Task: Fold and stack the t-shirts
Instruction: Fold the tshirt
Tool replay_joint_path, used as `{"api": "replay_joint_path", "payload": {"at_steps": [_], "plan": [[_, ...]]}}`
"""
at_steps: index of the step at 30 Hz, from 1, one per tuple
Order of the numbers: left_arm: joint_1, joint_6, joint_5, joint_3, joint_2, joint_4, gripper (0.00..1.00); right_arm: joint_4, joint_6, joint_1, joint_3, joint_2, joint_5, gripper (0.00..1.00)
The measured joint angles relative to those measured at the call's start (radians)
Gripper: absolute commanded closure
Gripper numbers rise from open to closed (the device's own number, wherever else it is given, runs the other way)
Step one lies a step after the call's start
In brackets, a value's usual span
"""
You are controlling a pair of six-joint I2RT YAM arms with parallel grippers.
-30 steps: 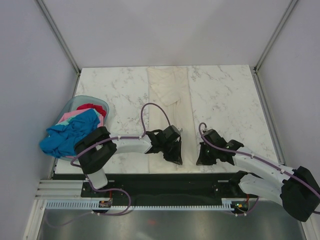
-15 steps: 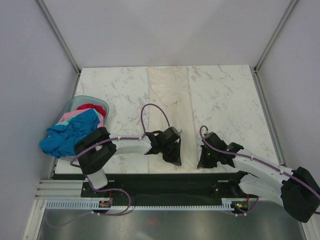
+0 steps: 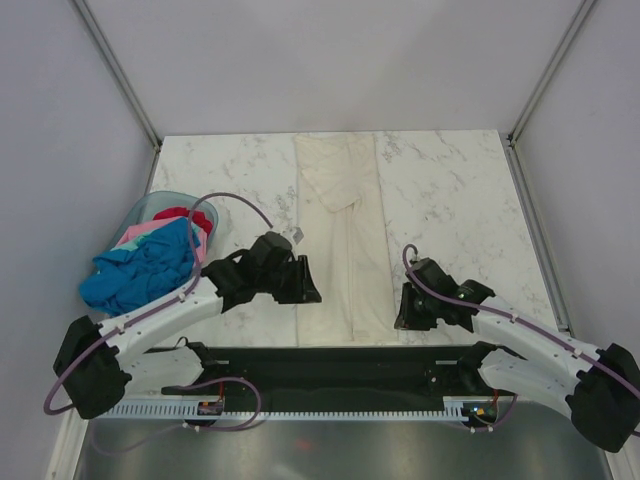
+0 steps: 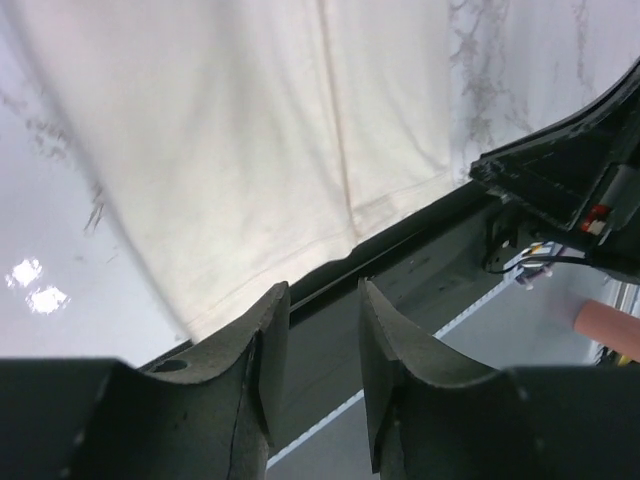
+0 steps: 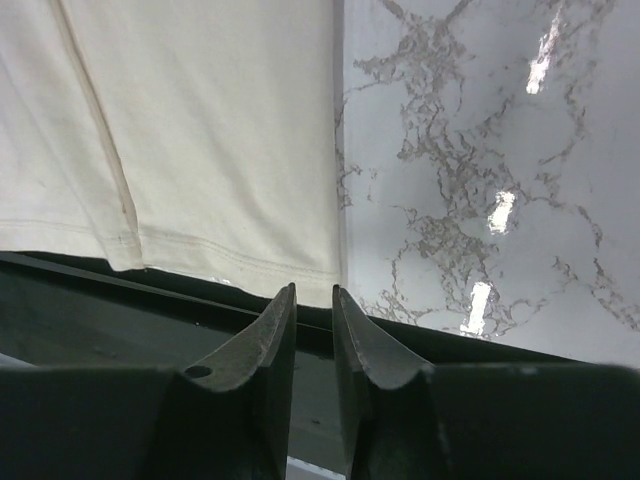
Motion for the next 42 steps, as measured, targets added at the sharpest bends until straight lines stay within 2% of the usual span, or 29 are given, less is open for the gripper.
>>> {"api": "replay_joint_path", "payload": {"at_steps": [12, 19, 33, 42], "plan": [[0.006, -0.071, -0.059, -0.322, -0.166, -0.140, 0.57, 0.058, -0.012, 0.001, -0.064, 0.038, 0.001, 0.68], [0.006, -0.116, -0.019, -0.378, -0.186, -0.034, 0.57, 0.106, -0.016, 0.001, -0.095, 0.031, -0.008, 0.68], [0.006, -0.157, 0.038, -0.429, -0.128, 0.107, 0.59, 0.138, -0.010, 0.001, -0.120, -0.004, -0.019, 0.68], [0.006, -0.170, 0.039, -0.434, -0.113, 0.124, 0.71, 0.130, -0.008, 0.001, -0.122, -0.008, -0.021, 0.69]]}}
